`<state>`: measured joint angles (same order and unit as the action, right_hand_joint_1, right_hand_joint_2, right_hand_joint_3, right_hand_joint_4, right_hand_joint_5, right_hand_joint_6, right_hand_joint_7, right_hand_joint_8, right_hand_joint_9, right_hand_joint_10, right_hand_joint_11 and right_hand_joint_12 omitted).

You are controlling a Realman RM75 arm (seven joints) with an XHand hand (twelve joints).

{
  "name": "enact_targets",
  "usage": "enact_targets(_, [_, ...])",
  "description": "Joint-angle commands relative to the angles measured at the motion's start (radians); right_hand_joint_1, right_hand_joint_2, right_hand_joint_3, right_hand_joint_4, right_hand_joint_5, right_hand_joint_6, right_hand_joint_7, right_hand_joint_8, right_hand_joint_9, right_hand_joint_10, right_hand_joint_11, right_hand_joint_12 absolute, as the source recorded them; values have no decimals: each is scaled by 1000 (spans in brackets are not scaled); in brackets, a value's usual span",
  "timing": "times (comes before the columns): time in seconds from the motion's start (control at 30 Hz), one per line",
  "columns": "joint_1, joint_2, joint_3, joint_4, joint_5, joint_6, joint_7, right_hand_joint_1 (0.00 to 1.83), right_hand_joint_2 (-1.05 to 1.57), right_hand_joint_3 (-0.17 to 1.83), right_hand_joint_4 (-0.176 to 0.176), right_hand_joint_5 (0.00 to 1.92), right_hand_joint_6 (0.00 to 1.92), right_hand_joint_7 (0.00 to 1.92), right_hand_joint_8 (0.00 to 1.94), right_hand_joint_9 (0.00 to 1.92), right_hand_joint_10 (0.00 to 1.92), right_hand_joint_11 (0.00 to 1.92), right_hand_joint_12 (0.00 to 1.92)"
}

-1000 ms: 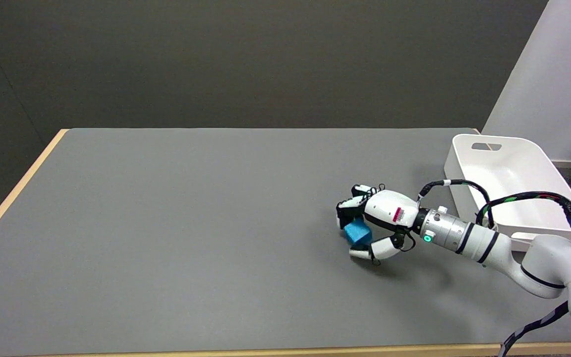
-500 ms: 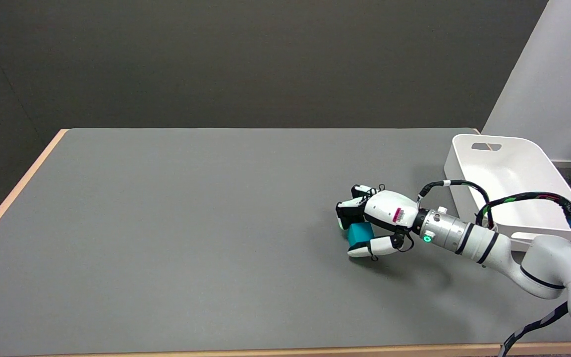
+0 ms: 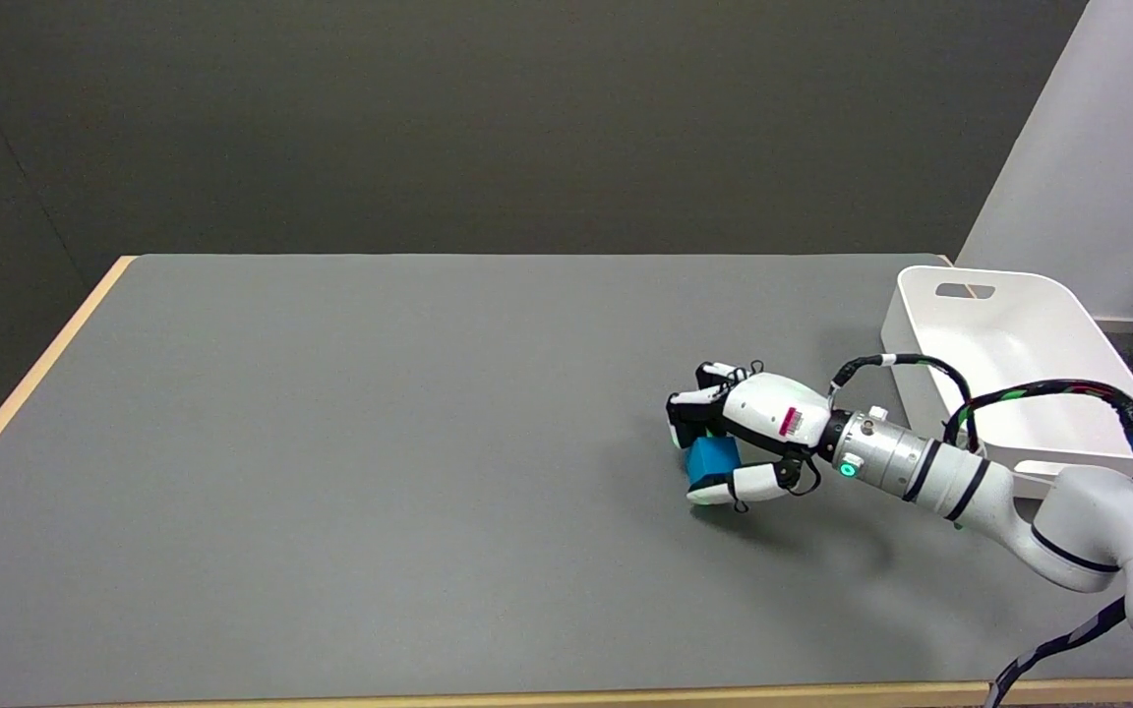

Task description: Pick up blue wooden cube.

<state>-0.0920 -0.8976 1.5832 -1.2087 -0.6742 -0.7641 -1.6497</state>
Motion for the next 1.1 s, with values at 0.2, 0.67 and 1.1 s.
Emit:
enact_targets(0.2, [2,-4,106,-19,117,-62,-8,1100,1210,399,-176,490,1747,540,1811,779,1921,760,1921])
enact_targets(0.67, [112,21,376,-138,122,-13,-12,1080,1237,395,-176,455,1795,505,1862,762,1921,794,1921])
enact_targets(1.1, [230,70,585,-55,107,68,-12,1074,1255,372,-176,445,1803,494,1869,749,1921,624,1921])
